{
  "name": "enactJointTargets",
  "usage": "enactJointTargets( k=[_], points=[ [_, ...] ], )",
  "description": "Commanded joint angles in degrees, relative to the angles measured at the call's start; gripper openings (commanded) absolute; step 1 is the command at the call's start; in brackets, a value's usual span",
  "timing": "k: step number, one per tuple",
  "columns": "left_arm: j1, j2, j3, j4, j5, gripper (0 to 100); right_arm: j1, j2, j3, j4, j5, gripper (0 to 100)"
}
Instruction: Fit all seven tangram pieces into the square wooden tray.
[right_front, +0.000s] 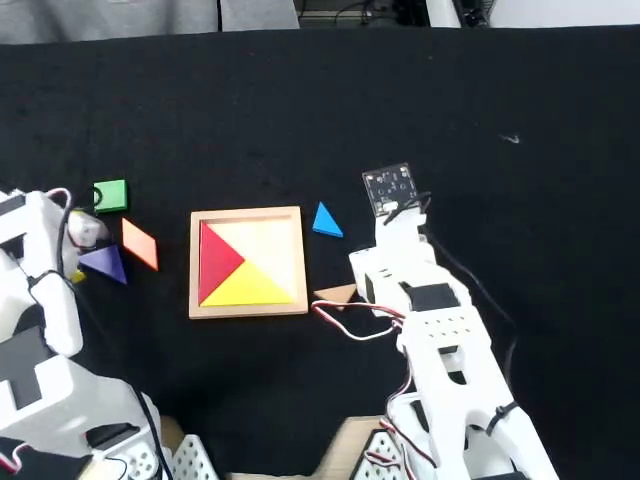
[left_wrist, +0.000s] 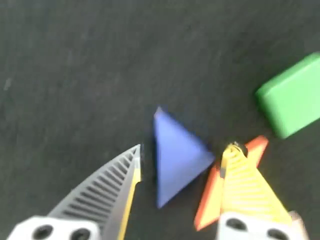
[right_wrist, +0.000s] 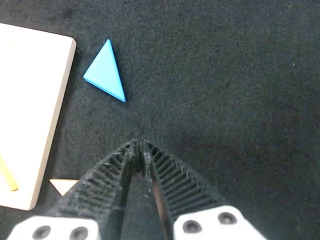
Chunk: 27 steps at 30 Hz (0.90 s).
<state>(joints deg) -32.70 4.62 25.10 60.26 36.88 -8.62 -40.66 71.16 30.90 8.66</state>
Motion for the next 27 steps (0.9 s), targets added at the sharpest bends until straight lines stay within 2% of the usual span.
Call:
enactJointTargets(
  k=[1, 4, 7, 18, 27],
  points=[
    [2.8, 0.2, -0.4, -0.3, 2.1, 26, -1.7, -1.7, -0.3, -0.8, -0.7, 1.5],
    [2.9, 2.7, 2.6, -7.2, 6.2, 26, -2.8, -1.7, 0.0, -0.6, -0.6, 1.5],
    [2.5, 3.7, 2.5, -9.4, 6.5, 26, -2.8, -1.7, -0.4, 0.4, 0.0, 1.5],
    [3.6, 4.4, 1.7, -9.2, 6.3, 26, -2.8, -1.7, -0.3, 0.4, 1.9, 1.5],
    [6.1, 4.4, 1.8, -6.0, 6.3, 26, -2.8, -1.7, -0.4, 0.4, 2.0, 1.4]
  ],
)
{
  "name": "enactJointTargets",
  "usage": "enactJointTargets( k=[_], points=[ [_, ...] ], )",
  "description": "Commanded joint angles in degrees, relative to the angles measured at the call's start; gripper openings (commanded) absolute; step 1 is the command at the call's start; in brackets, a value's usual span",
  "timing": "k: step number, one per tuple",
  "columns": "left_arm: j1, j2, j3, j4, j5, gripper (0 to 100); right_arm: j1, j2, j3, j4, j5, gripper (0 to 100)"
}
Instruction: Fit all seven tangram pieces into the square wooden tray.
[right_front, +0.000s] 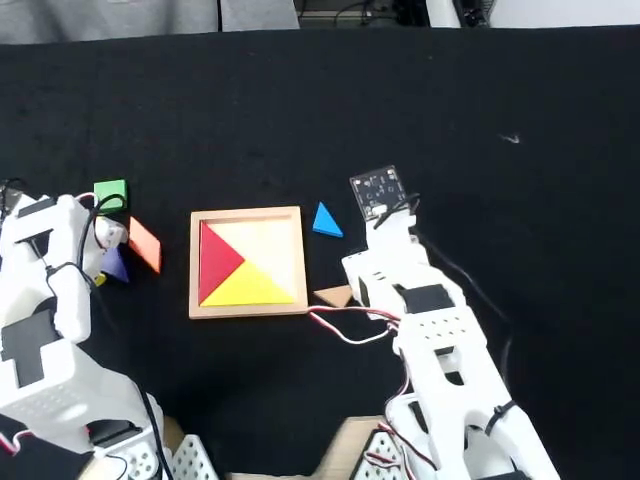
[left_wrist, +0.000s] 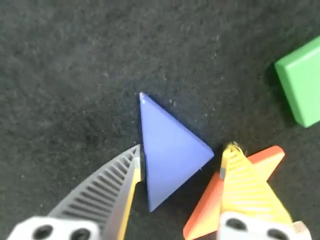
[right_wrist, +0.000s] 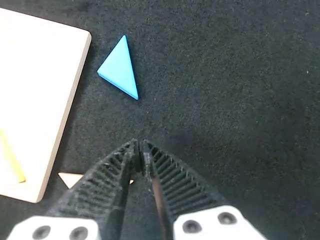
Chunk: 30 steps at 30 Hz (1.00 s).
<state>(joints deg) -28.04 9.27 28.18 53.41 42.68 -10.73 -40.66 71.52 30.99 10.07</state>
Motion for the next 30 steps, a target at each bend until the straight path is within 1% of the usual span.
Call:
enactJointTargets(
  k=[1, 10, 15, 22, 28, 30],
  points=[
    [1.4, -0.3, -1.3, 0.9, 0.5, 26, -0.7, -1.7, -0.7, 0.4, 0.6, 1.4],
    [0.4, -0.3, -1.1, 0.9, 0.8, 25, -0.7, -1.7, -0.7, 0.4, 0.6, 1.4],
    [0.4, -0.3, -1.1, 0.9, 0.5, 18, -0.7, -1.7, -0.7, 0.4, 0.6, 1.4],
    [0.3, -1.0, -1.0, 1.6, 0.5, 19, -0.7, -1.7, -0.7, 0.4, 0.6, 1.5],
    [0.0, -1.1, -5.6, 7.7, 0.4, 19, -0.7, -1.7, -0.7, 0.4, 0.6, 1.5],
    [-0.9, -1.1, -6.4, 8.5, 0.4, 19, -0.7, -1.7, -0.7, 0.4, 0.6, 1.5]
  ],
)
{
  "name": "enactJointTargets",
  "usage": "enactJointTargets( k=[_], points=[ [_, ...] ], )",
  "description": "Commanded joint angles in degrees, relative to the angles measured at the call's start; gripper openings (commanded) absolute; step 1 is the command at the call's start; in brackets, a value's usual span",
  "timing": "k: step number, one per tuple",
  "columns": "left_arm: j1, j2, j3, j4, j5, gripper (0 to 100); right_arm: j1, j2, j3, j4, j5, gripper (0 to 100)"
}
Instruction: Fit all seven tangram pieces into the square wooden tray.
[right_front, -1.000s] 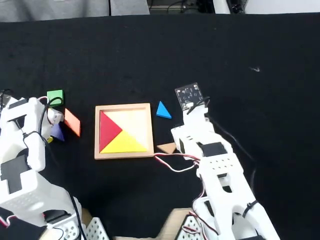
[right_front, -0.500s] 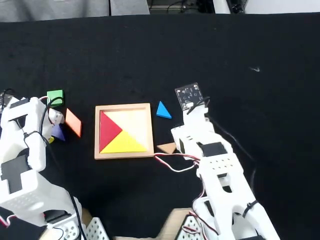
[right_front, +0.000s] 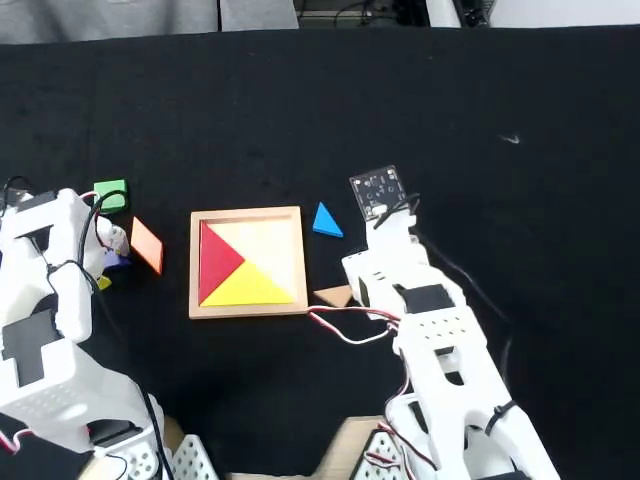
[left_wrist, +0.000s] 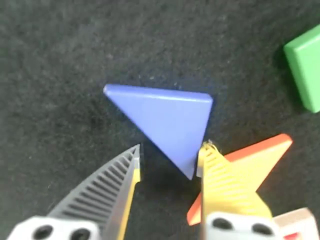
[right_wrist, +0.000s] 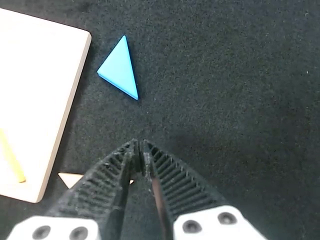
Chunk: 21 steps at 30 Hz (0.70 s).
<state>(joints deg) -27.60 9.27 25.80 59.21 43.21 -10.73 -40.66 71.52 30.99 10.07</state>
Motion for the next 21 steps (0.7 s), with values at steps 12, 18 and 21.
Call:
enactJointTargets(
  k=[12, 18, 21],
  points=[
    [-16.5, -1.0, -3.1, 6.9, -10.9, 19, -0.7, -1.7, -0.7, 0.4, 0.6, 1.5],
    [-24.4, -1.5, -4.2, 12.7, -20.3, 19, -0.8, -1.7, -0.7, 0.4, 0.6, 1.5],
    [-26.7, -3.3, -4.4, 13.0, -24.4, 19, -0.8, -1.7, -0.7, 0.4, 0.6, 1.5]
  ],
)
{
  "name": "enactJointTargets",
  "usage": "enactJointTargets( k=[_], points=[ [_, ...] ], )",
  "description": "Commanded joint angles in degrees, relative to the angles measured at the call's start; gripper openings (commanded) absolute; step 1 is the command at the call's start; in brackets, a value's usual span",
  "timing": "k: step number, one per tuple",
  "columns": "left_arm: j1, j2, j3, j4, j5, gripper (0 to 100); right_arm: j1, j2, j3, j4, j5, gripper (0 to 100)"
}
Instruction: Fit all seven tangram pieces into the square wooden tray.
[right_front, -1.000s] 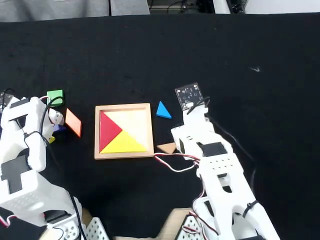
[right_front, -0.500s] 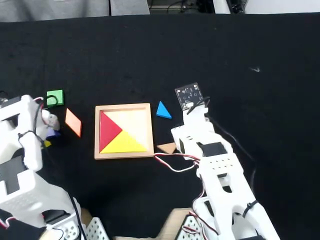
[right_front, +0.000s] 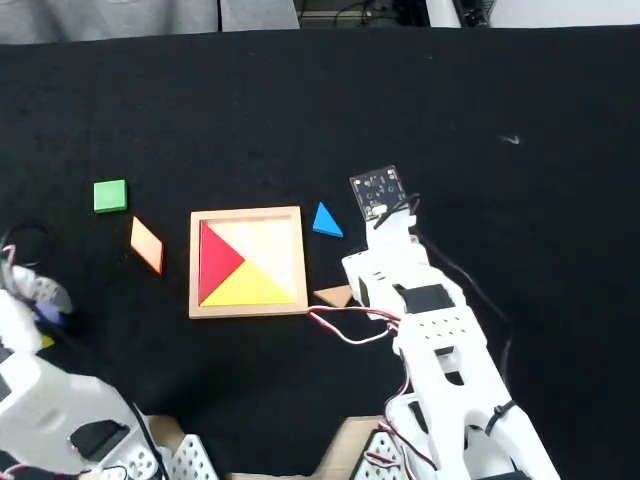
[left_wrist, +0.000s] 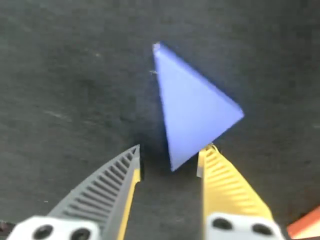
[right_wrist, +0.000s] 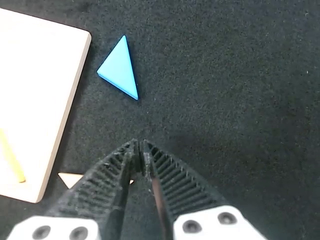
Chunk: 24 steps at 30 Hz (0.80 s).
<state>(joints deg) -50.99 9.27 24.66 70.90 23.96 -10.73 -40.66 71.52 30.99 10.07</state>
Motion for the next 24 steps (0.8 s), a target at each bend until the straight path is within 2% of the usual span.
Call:
enactJointTargets(
  k=[1, 5, 8, 12, 15, 17, 20, 24],
  points=[
    [-3.6, -4.4, -3.6, 2.1, -6.0, 19, -0.8, -1.7, -0.7, 0.4, 0.6, 1.5],
    [-7.9, -9.5, -6.5, 4.0, -7.6, 19, -0.8, -1.7, -0.7, 0.4, 0.6, 1.4],
    [-10.4, -11.0, -5.9, 0.7, -7.2, 19, -0.8, -1.7, -0.7, 0.4, 0.6, 1.4],
    [-7.2, -9.1, -0.8, -5.1, -5.2, 19, -0.8, -1.7, -0.7, 0.4, 0.6, 1.4],
    [-2.6, -8.0, 0.2, -5.5, -4.6, 26, -0.8, -1.8, -0.7, 0.4, 0.6, 1.4],
    [-0.7, -7.7, 0.5, -5.5, -0.9, 29, -0.8, -1.8, -0.7, 0.4, 0.6, 1.4],
    [-0.3, -7.7, 0.1, -6.1, 3.7, 32, -0.8, -1.8, -0.7, 0.4, 0.6, 1.4],
    [-0.2, -6.9, 0.7, -7.8, 3.6, 32, -0.8, -1.8, -0.7, 0.4, 0.6, 1.4]
  ],
)
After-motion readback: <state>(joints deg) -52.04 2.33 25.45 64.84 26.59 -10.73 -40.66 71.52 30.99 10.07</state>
